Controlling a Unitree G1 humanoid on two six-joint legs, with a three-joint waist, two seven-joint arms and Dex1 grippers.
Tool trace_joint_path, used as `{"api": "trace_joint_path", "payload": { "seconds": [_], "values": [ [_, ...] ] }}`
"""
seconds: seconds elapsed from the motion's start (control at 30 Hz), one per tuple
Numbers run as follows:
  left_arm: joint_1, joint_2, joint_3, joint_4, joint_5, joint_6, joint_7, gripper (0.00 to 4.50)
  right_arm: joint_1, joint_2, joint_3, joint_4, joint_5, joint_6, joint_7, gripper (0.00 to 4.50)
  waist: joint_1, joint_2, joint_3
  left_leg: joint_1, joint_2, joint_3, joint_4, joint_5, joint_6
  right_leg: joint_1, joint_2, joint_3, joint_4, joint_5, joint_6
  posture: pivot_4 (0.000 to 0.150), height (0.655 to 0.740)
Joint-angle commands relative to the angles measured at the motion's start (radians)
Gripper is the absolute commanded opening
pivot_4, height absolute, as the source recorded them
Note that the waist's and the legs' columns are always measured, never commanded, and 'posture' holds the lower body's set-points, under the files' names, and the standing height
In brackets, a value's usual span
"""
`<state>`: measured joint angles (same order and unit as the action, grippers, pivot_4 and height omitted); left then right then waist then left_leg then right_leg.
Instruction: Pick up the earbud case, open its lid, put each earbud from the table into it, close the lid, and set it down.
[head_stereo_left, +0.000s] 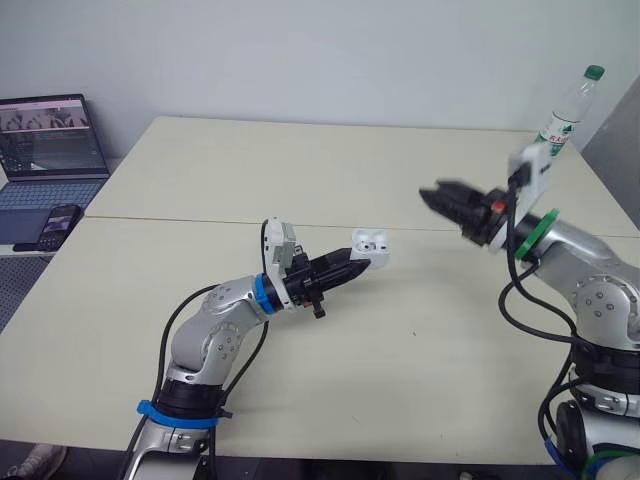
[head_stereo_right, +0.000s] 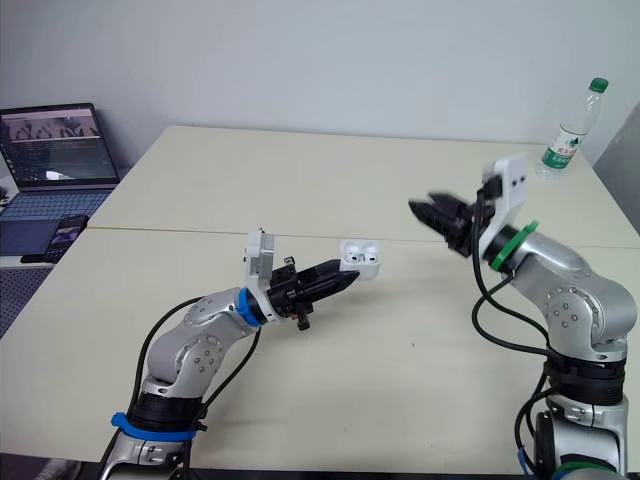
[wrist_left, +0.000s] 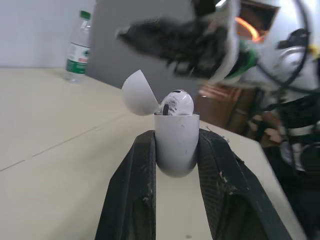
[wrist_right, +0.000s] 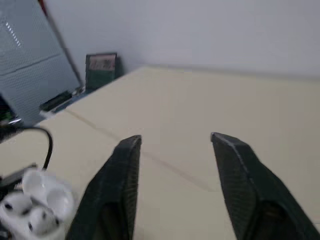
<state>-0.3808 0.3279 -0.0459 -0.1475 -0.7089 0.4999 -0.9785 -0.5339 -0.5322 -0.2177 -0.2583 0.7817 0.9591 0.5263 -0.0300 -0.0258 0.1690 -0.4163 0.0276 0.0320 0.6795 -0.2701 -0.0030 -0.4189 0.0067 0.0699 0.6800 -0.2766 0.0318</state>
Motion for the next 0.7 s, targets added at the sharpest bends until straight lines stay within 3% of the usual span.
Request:
{"api": "trace_joint_path", "payload": {
  "seconds": [0.03, 0.1, 0.13, 0.33, 0.7],
  "values": [
    [-0.021, 0.025, 0.013, -0.044, -0.088, 0.066, -0.069, 0.80, -0.005, -0.029, 0.018, -0.007, 0.091, 0.063, 0.102, 0.82, -0.001, 0.000, 0.000, 0.000, 0.000, 0.000, 0.000, 0.000, 0.000, 0.000, 0.000, 0.000, 0.000, 0.000, 0.000, 0.150, 0.7400],
    [-0.023, 0.039, 0.010, -0.047, -0.106, 0.095, -0.088, 0.80, -0.009, -0.038, 0.027, 0.001, 0.128, 0.100, 0.138, 0.07, -0.003, 0.000, 0.000, 0.000, 0.000, 0.000, 0.000, 0.000, 0.000, -0.001, 0.000, 0.000, 0.000, 0.000, 0.000, 0.150, 0.7400],
    [-0.024, 0.045, 0.008, -0.048, -0.108, 0.104, -0.094, 0.80, -0.010, -0.042, 0.033, 0.001, 0.140, 0.106, 0.155, 0.02, -0.003, 0.000, 0.000, 0.001, 0.001, 0.000, 0.000, 0.000, 0.000, 0.000, 0.000, 0.000, 0.000, 0.000, 0.000, 0.150, 0.7400],
    [-0.019, 0.057, 0.002, -0.050, -0.106, 0.128, -0.107, 0.80, -0.033, -0.054, 0.042, -0.018, 0.234, 0.169, 0.211, 0.02, -0.002, 0.000, 0.000, 0.001, 0.001, -0.001, 0.000, 0.000, 0.000, 0.000, 0.002, -0.001, 0.001, 0.000, 0.000, 0.150, 0.7400],
    [-0.014, 0.048, -0.007, -0.060, -0.104, 0.123, -0.111, 0.80, -0.039, -0.083, 0.089, -0.039, 0.254, 0.207, 0.218, 0.02, -0.002, 0.000, 0.000, 0.000, 0.001, -0.001, 0.000, 0.000, 0.000, 0.000, 0.001, -0.001, 0.001, 0.000, 0.000, 0.150, 0.7400]
  ]
}}
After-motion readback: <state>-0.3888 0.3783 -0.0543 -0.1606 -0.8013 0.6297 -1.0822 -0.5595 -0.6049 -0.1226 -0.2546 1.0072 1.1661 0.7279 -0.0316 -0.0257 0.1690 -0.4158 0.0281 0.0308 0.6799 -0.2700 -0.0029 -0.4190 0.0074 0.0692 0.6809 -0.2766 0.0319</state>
